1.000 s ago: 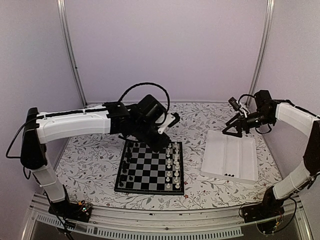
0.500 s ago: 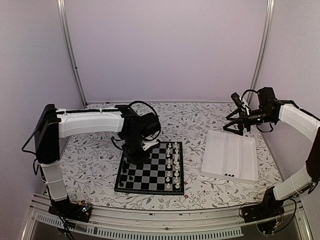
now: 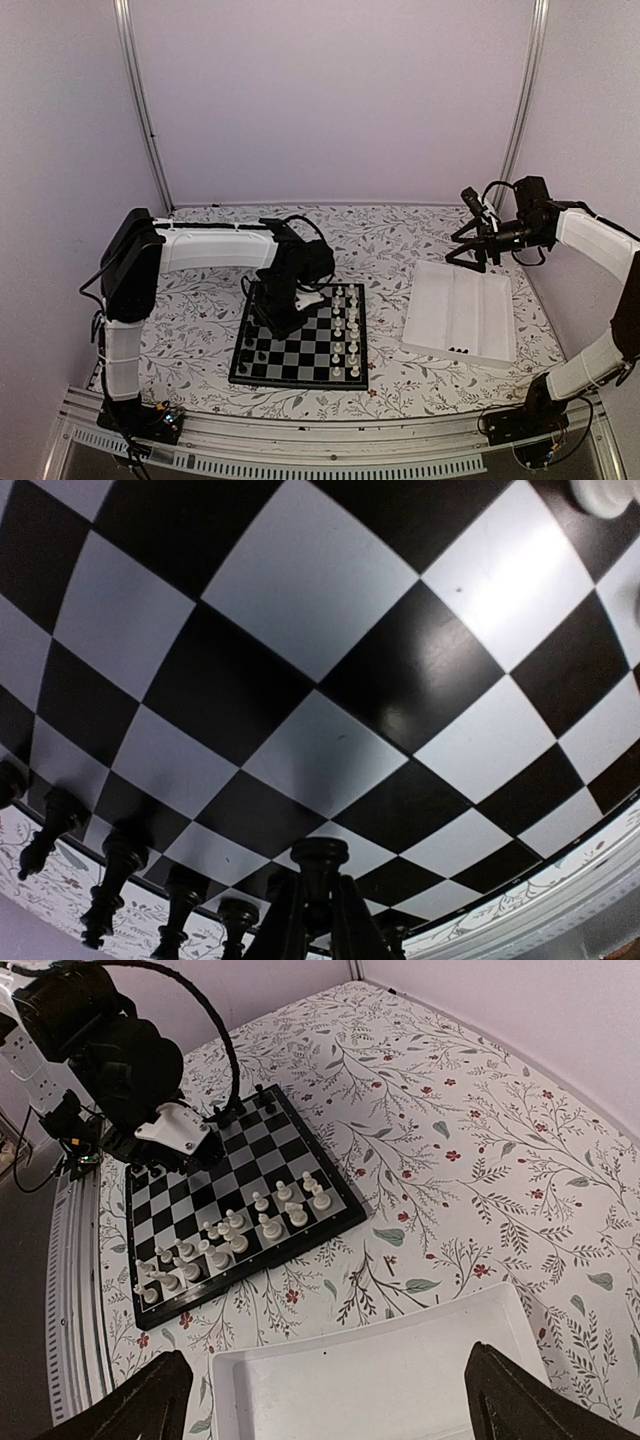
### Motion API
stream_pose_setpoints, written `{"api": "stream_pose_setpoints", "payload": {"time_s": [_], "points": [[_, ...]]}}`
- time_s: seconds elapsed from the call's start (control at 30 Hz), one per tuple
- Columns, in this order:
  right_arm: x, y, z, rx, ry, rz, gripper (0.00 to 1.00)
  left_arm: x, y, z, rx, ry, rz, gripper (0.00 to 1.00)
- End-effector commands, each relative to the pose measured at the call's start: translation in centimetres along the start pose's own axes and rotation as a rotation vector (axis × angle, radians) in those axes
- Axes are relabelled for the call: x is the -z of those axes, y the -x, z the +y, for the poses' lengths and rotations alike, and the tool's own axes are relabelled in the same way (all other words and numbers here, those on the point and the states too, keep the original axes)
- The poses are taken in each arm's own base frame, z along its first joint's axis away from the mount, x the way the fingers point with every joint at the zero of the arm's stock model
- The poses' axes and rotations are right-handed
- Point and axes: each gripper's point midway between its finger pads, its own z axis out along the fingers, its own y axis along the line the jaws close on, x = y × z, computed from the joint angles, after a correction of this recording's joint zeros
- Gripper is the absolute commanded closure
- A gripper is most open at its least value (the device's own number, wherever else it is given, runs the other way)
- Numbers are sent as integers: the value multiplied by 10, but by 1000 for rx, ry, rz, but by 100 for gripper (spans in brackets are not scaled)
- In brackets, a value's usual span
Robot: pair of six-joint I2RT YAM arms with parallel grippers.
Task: Set up the chess pieces on the board
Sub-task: Place the chess piece on the chessboard, then move the chess piece to the chessboard.
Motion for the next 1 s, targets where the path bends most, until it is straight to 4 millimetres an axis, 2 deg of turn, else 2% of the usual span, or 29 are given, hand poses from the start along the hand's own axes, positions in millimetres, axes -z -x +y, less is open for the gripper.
{"api": "stream_pose_setpoints", "payload": {"time_s": [0.0, 0.13, 0.33, 0.53, 0.63, 0.97], "points": [[-4, -5, 2, -4, 25, 1, 1, -2, 2, -4, -18, -16, 21, 88], [-5, -6, 1, -8, 25, 5, 1, -4, 5, -6, -23, -24, 19, 83], [-6, -8, 1, -14, 27, 10, 1, -3, 9, -4, -26, -9, 7, 71], [-7, -9, 1, -18, 30, 11, 1, 4, 12, -3, -18, 0, -29, 69], [-7, -10, 0, -21, 31, 13, 1, 5, 14, -4, -19, -4, -40, 72], [-9, -13, -1, -30, 37, 20, 1, 2, 20, -7, -28, -26, -53, 91]]}}
